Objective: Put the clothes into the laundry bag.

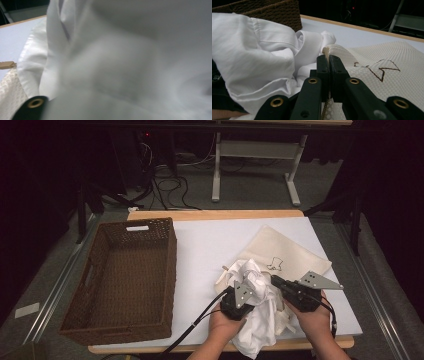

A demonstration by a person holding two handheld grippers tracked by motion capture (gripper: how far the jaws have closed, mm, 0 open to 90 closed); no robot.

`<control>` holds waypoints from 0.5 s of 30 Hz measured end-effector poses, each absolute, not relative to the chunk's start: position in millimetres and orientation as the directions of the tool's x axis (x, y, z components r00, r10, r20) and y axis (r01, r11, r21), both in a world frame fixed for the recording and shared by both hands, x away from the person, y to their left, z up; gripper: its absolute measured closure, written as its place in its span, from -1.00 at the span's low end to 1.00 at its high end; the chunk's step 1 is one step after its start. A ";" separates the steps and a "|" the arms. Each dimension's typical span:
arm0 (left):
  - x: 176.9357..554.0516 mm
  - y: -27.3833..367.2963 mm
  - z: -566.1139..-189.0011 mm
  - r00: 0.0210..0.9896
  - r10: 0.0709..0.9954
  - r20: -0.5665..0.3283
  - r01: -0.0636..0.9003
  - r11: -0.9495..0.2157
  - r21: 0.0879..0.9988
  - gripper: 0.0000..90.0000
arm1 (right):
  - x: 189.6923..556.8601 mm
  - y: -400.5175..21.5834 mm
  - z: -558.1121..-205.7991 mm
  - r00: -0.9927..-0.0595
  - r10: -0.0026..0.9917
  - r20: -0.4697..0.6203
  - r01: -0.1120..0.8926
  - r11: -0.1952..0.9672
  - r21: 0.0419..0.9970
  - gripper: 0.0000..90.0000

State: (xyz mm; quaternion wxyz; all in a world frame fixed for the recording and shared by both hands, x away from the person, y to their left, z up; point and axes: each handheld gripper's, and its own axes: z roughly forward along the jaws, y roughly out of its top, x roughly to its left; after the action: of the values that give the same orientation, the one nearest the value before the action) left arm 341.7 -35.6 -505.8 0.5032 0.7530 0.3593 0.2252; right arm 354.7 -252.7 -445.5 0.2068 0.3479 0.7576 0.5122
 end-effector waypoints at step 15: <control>297.9 -2.0 -484.0 0.693 0.717 -0.071 0.245 -0.141 0.959 -0.18 | 353.3 -249.7 -447.1 -0.670 0.742 0.023 0.307 0.249 0.918 0.97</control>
State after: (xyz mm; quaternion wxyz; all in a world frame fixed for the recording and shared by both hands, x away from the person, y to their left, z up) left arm 297.9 -2.0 -484.0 0.5653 0.7259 0.3312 0.2090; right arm 353.3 -249.7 -447.1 0.2147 0.3448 0.7606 0.5065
